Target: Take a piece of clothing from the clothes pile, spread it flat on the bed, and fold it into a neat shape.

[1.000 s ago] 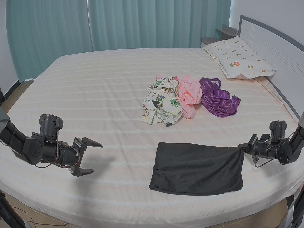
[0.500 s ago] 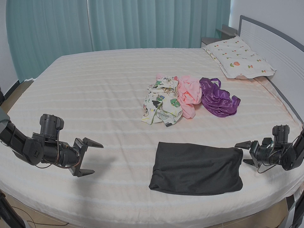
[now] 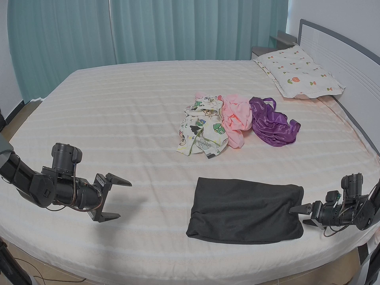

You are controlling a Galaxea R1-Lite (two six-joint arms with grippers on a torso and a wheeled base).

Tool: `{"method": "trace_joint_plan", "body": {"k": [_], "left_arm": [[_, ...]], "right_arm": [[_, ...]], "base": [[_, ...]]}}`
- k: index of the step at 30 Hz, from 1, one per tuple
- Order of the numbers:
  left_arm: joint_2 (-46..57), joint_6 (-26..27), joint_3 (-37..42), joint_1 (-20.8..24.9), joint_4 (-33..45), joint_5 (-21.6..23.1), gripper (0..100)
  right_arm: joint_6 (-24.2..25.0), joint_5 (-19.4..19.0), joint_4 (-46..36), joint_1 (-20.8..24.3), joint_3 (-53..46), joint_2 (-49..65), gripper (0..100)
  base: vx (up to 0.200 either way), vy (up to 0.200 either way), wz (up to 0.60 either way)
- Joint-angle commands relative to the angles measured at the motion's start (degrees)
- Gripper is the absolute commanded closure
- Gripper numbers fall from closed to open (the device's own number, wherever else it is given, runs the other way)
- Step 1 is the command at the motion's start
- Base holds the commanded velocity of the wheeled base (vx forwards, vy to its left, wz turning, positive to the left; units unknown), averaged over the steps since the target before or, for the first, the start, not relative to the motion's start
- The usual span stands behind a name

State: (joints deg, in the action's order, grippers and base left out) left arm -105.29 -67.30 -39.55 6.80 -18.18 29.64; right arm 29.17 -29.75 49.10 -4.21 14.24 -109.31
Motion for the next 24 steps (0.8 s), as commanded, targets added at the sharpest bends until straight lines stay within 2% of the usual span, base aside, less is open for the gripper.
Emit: {"method": "trace_joint_plan", "body": {"k": [1,4,5,17,22,24], "left_arm": [[0.0,-0.02,0.0,0.05,-0.02,-0.02,0],[-0.09,-0.02,0.0,0.05,-0.02,-0.02,0],[-0.09,-0.02,0.0,0.05,-0.02,-0.02,0],[-0.18,-0.02,0.0,0.23,-0.02,-0.02,0],[-0.27,-0.11,0.0,0.23,-0.02,-0.02,0],[-0.35,-0.11,0.08,0.23,-0.02,-0.02,0]], "right_arm": [[-1.05,-0.23,-0.06,0.69,-2.29,0.5,0],[-2.37,-0.23,-0.06,0.95,-3.25,0.59,0],[-3.07,-0.58,-0.06,1.13,-3.87,0.42,100],[-5.0,-1.28,-1.03,0.51,-5.8,1.91,100],[-9.84,-1.19,-2.96,-1.07,-6.86,1.91,100],[-10.36,-1.19,-3.75,-1.6,-6.86,2.09,100]], "base": [[0.0,0.0,0.0],[0.0,0.0,0.0],[0.0,0.0,0.0],[0.0,0.0,0.0],[0.0,0.0,0.0],[0.0,0.0,0.0]]}}
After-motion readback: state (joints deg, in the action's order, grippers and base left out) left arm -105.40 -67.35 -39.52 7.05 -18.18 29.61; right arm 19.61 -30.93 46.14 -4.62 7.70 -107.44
